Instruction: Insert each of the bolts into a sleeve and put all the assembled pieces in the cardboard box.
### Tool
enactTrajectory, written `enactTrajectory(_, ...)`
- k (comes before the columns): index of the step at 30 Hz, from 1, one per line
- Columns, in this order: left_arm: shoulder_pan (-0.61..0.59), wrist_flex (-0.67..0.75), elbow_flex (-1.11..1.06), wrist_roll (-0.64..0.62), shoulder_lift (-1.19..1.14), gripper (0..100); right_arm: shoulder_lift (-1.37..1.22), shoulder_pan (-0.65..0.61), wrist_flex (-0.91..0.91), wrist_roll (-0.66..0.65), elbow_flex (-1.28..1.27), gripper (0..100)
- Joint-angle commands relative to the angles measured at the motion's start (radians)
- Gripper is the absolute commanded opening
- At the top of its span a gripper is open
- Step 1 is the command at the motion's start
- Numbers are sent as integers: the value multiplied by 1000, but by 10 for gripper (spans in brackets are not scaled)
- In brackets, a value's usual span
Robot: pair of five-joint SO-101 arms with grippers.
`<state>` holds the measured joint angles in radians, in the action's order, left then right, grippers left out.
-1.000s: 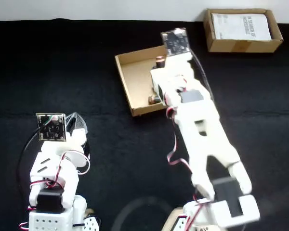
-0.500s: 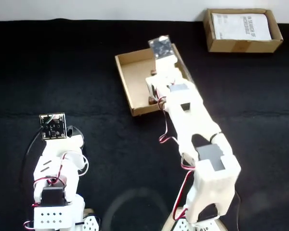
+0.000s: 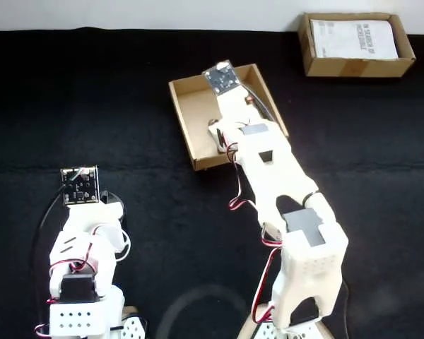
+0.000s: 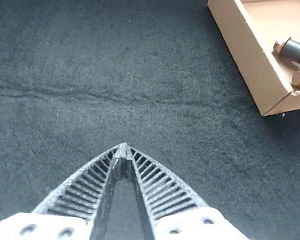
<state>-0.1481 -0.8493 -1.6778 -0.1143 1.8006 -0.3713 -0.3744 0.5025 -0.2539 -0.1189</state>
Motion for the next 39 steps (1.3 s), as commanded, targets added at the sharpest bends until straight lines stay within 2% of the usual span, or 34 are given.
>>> enactTrajectory(1, -8, -6, -18, 0, 7, 9, 77, -7, 38, -8, 48, 199)
enactTrajectory(4, -8, -6, -18, 0, 5, 9, 171, -7, 102, 14, 47, 199)
enactTrajectory(8, -8, -6, -18, 0, 5, 9, 348, -7, 206, 161, 42, 199)
enactTrajectory(11, -8, -6, -18, 0, 4, 9, 495, -7, 306, 212, 41, 199)
enactTrajectory(25, -8, -8, -18, 0, 4, 9, 1043, -22, 970, 253, 36, 199)
enactTrajectory(29, -7, -49, -18, 0, 4, 9, 1191, -19, 1132, 253, -54, 199)
enactTrajectory(34, -5, -64, -18, 2, 5, 9, 1483, -18, 1176, 253, -263, 199)
enactTrajectory(39, -5, -81, -18, 5, 5, 9, 1779, 4, 1109, 247, -532, 199)
